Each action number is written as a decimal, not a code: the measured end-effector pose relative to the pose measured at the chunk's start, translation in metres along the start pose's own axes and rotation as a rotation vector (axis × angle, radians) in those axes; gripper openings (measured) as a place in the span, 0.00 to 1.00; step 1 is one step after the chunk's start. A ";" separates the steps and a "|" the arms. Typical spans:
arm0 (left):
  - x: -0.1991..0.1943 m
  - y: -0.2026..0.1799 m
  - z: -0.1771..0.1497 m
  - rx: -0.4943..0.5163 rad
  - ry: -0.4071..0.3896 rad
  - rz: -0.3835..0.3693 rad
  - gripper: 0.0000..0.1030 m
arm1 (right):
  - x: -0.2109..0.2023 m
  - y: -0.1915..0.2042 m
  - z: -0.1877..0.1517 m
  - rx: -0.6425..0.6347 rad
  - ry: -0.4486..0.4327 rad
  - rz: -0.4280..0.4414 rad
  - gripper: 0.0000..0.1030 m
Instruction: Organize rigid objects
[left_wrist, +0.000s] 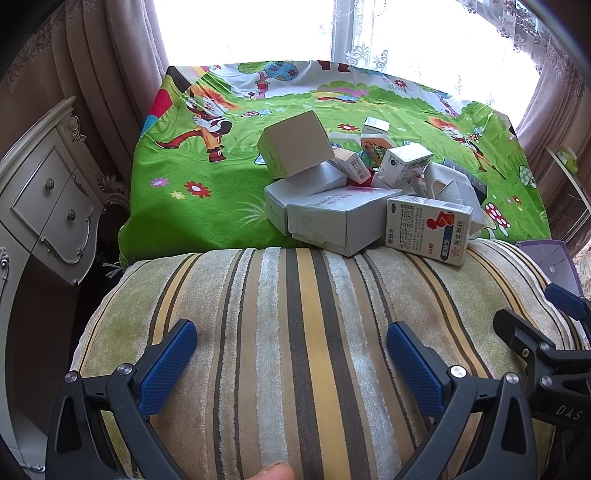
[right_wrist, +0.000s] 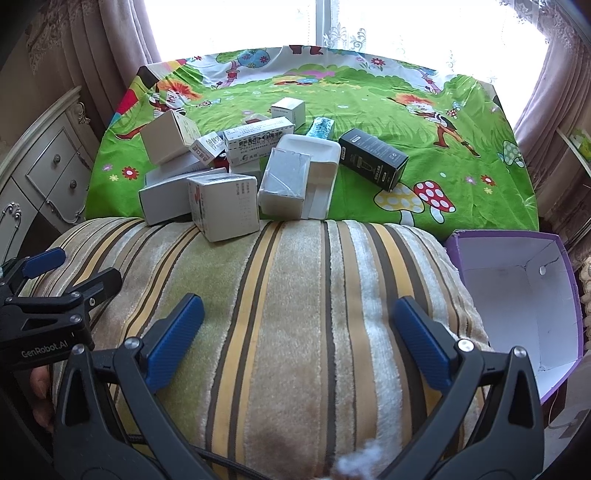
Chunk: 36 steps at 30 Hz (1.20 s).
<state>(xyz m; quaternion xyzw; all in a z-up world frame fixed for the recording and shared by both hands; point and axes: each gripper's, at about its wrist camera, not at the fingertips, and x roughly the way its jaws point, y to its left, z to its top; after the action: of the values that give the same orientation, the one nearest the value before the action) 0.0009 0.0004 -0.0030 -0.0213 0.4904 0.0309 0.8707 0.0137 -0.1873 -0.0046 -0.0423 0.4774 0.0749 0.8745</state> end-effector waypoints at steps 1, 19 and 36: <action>0.000 -0.001 0.000 0.001 0.000 0.000 1.00 | 0.000 0.000 0.000 0.000 0.003 0.002 1.00; 0.000 -0.003 0.001 0.003 0.001 -0.004 1.00 | 0.003 -0.003 0.011 0.002 0.066 0.029 1.00; 0.000 -0.004 0.012 0.012 0.003 0.001 0.99 | 0.001 -0.010 0.032 -0.003 0.030 0.117 1.00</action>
<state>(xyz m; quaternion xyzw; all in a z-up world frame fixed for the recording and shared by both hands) 0.0113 -0.0031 0.0027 -0.0159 0.4918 0.0283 0.8701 0.0429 -0.1926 0.0120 -0.0165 0.4920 0.1260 0.8613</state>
